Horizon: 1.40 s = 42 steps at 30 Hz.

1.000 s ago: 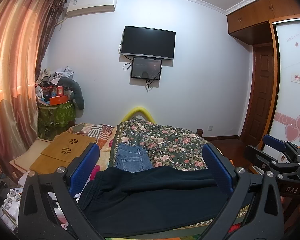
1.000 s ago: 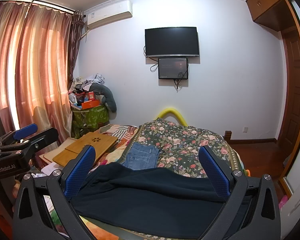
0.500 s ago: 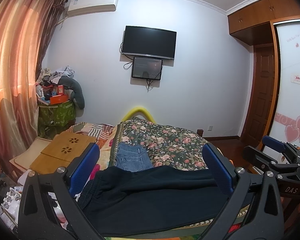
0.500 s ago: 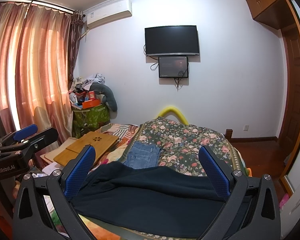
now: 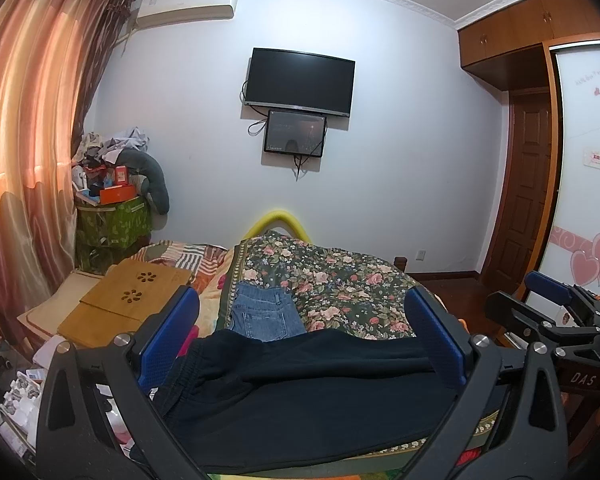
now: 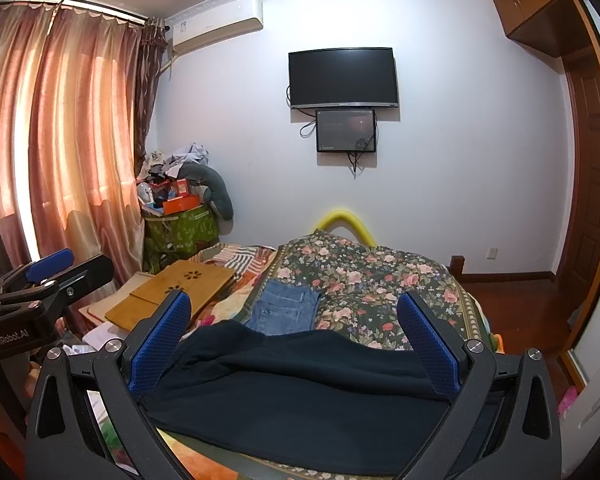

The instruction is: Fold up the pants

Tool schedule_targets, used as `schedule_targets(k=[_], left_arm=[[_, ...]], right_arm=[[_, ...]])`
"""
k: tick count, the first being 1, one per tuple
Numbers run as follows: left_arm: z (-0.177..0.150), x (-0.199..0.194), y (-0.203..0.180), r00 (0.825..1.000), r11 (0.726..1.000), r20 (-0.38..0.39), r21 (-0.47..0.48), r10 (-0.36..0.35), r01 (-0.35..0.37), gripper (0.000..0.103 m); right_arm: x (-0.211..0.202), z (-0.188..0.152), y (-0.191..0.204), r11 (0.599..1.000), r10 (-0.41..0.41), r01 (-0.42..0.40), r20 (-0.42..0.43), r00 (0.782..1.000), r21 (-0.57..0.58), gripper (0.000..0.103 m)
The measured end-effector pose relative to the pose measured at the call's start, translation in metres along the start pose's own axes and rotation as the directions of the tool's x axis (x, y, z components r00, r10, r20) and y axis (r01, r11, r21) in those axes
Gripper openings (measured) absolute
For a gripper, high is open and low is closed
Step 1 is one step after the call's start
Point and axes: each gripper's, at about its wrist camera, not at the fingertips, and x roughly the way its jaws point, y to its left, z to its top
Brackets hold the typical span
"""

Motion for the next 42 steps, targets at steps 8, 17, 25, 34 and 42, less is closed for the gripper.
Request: schedule_targets(k=[8,17,25,34,42], left_arm=[[-0.002,0.040,0.011,0.997,0.999,-0.058,-0.018,-0.051,0.050,0.103],[-0.011,0.143,0.044,0.977,1.000,-0.215,-0.017,0.014,-0.018,0.103],[-0.051,0.255,0.092,0.888,0.999,-0.457,0.004,0.045,-0.049,0.103],[-0.112,0.348,0.158,0.784,0.988,-0.602,0.077,0.151,-0.131,0.103],[-0.149,0.415,0.205,0.682,0.985,-0.719,0.016,0.129,-0.170,0.100]], right_arm=[[0.023,-0.005,-0.009,1.000,-0.029,0.028,-0.046,0.999,-0.009,0.102],[0.086,-0.026,-0.050,0.994,-0.107,0.101,-0.151,0.983,-0.044,0.102],[0.158,-0.052,-0.095,0.985,-0.154,0.125,-0.272,0.950,-0.121,0.102],[0.248,-0.091,-0.121,0.997,0.046,-0.072,-0.512,0.858,-0.031,0.101],[0.329,-0.107,-0.129,0.983,0.157,-0.180,-0.622,0.767,0.027,0.101]])
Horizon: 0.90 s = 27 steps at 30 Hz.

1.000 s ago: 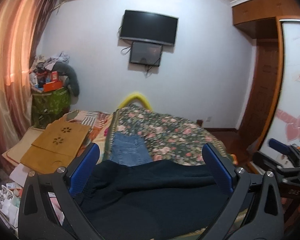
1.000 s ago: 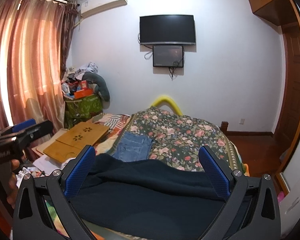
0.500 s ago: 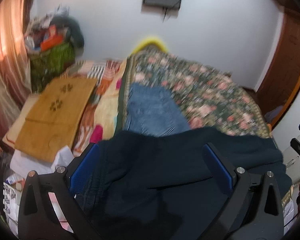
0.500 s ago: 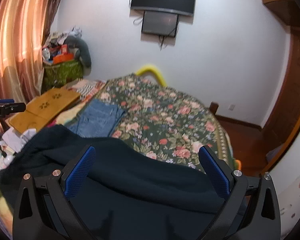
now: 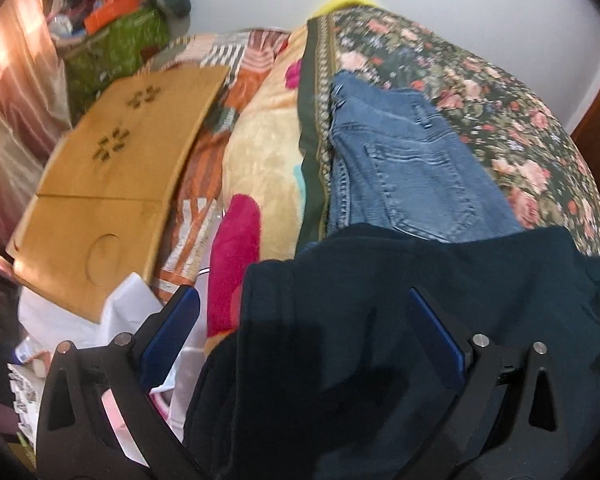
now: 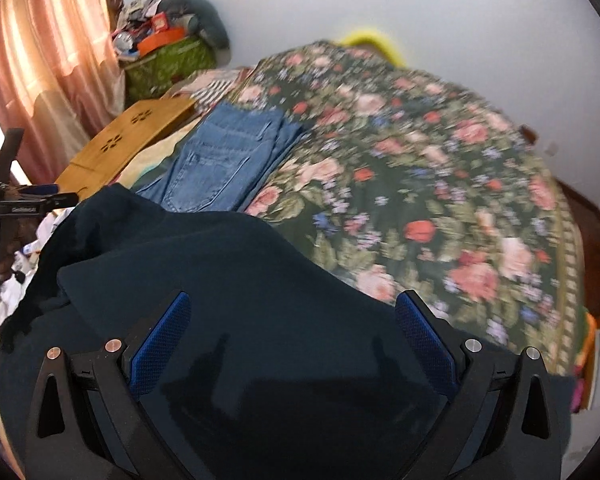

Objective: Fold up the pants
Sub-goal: 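Grasp the teal pants waistband with the left tool while the right tool grasps it too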

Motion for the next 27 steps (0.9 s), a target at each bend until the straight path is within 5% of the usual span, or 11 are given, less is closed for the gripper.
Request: schedule_targets(k=[2,11,15,20,27], left_arm=[[0.005,0.016,0.008,0.998,0.999,-0.056,-0.024,-0.033,0.032,0.082],[0.000,0.055,0.026,0.965,0.979,-0.201,-0.144,-0.170,0.143,0.048],[0.001,0.036,0.019,0.972,0.982,-0.166,-0.110,-0.169,0.152,0.039],[0.012,0.010,0.009,0.997,1.000,-0.079,0.005,-0.019,0.020,0.032],[0.053,-0.018,0.033,1.000,0.998,0.026,-0.059,-0.016,0.018,0.026]], right_arm=[[0.016,0.008,-0.002,1.000,0.021,-0.022,-0.042,0.999,-0.018,0.100],[0.075,0.024,0.000,0.994,0.049,-0.066,-0.186,0.981,-0.085,0.084],[0.071,0.020,0.000,0.991,0.120,-0.129,-0.180,0.976,-0.039,0.062],[0.060,0.019,0.009,0.995,0.060,-0.074,-0.195,0.979,-0.066,0.019],[0.035,0.061,0.013,0.994,-0.058,0.050,-0.077,0.995,-0.101,0.011]])
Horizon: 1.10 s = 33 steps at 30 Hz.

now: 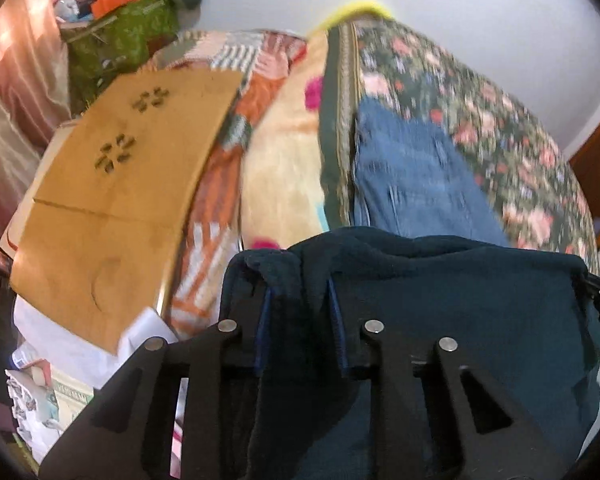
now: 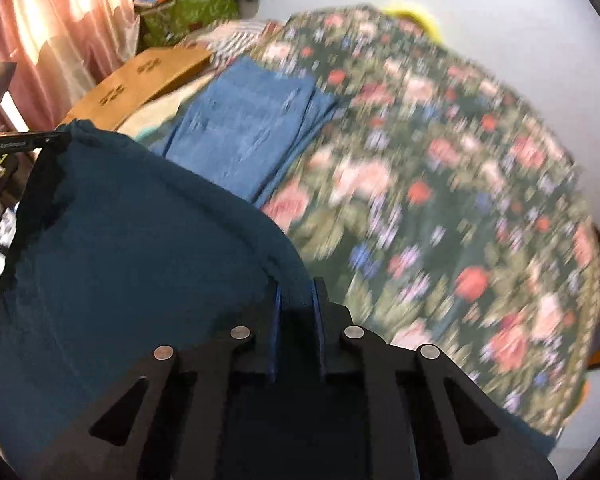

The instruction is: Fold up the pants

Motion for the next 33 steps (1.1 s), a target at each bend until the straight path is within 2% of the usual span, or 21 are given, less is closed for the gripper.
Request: schedule_targets(k=[4,7,10,12,17,24,28,33], left_arm=[[0.023,-0.009,-0.002,0.998,0.999,0.050,0.009,0.041,-0.042,0.024],[0.037,-0.012,0.003,0.994,0.997,0.083,-0.023,0.069,-0.067,0.023],[0.045,-0.020,0.010,0.989,0.994,0.120,-0.076,0.084,-0.076,0.021],[0.043,-0.026,0.009,0.988,0.995,0.129,-0.061,0.083,-0.075,0.021],[0.020,-0.046,0.005,0.989,0.998,0.137,-0.001,0.060,-0.060,0.021],[-0.031,-0.090,0.002,0.986,0.997,0.163,0.048,0.044,-0.052,0.020],[-0.066,-0.115,0.010,0.979,0.998,0.199,0.037,0.039,-0.048,0.020],[-0.123,-0.117,0.020,0.985,0.996,0.157,0.048,0.069,-0.078,0.020]], right_arm=[[-0.015,0.042,-0.010,0.998,-0.014,0.008,0.108,0.994,0.062,0.011],[-0.025,0.063,-0.008,0.997,-0.028,0.016,0.165,0.986,0.074,0.011],[-0.037,0.073,-0.001,0.996,-0.008,-0.009,0.192,0.981,0.088,0.011],[-0.046,0.069,0.006,0.998,0.004,-0.017,0.197,0.980,0.066,0.011],[-0.066,0.034,0.024,0.999,0.035,-0.040,0.158,0.987,0.030,0.011],[-0.095,-0.023,0.053,0.995,0.088,-0.093,0.122,0.989,0.033,0.011],[-0.103,-0.060,0.076,0.994,0.089,-0.095,0.105,0.990,0.047,0.011],[-0.097,-0.106,0.105,0.992,0.104,-0.108,0.056,0.993,0.060,0.011]])
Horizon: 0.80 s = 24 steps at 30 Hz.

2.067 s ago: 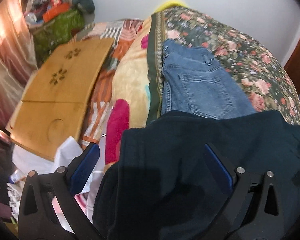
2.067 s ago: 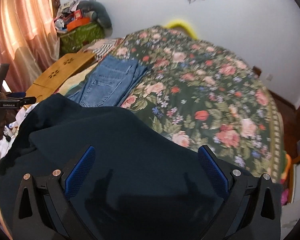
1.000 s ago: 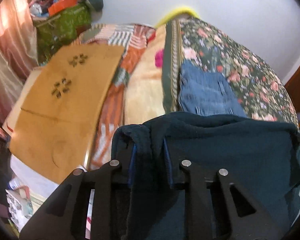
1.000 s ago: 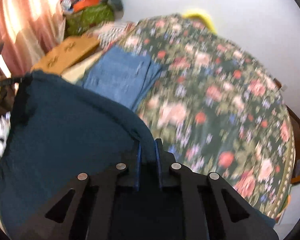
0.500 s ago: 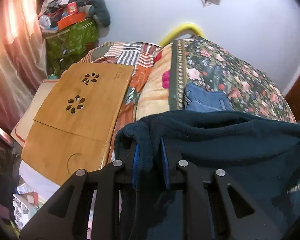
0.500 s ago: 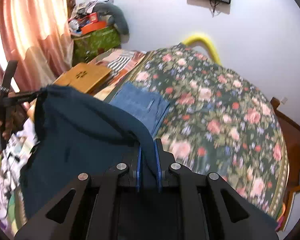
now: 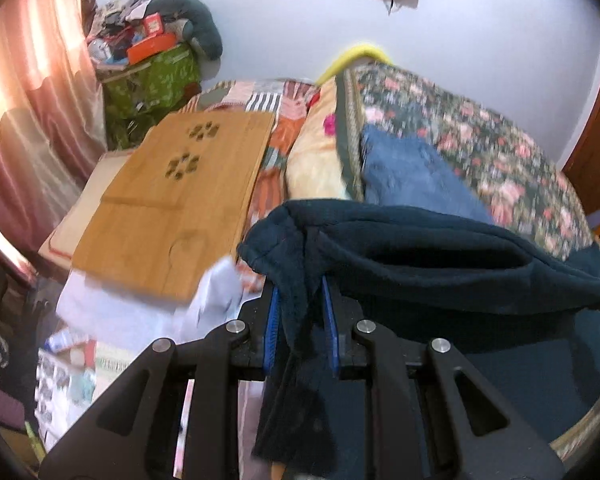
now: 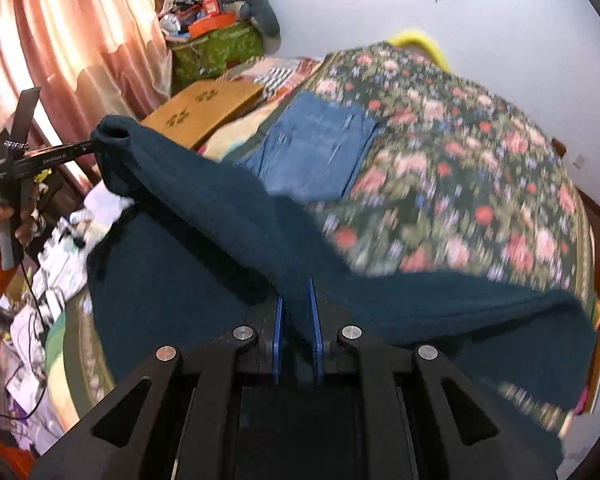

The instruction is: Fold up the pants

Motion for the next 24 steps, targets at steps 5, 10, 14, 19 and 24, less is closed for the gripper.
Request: schedule_targets(k=[5,10,14,19,24], left_arm=[[-0.052,0.007,0.011,0.997,0.999,-0.078,-0.028,0.016,-0.018,0.014],[-0.089,0.014,0.021,0.986,0.995,-0.162,-0.087,0.024,-0.038,0.007],[-0.094,0.001,0.023,0.988,0.994,-0.150,-0.102,0.032,-0.048,0.007],[-0.067,-0.034,0.005,0.998,0.997,-0.058,-0.063,0.030,-0.033,0.008],[-0.032,-0.055,-0.029,0.999,0.998,-0.002,-0.025,-0.052,0.052,0.014]], right_arm=[[0.015,-0.041,0.013,0.997,0.037,-0.034,-0.044,0.998,0.069,0.011],[0.020,-0.067,0.017,0.992,0.041,-0.036,-0.036,0.999,0.124,0.012],[0.009,-0.070,0.017,0.990,0.047,-0.044,-0.024,0.999,0.136,0.015],[-0.008,-0.071,0.005,0.985,0.053,-0.049,-0.021,0.998,0.163,0.033],[-0.044,-0.081,-0.036,0.966,-0.062,0.046,0.056,0.996,0.254,0.057]])
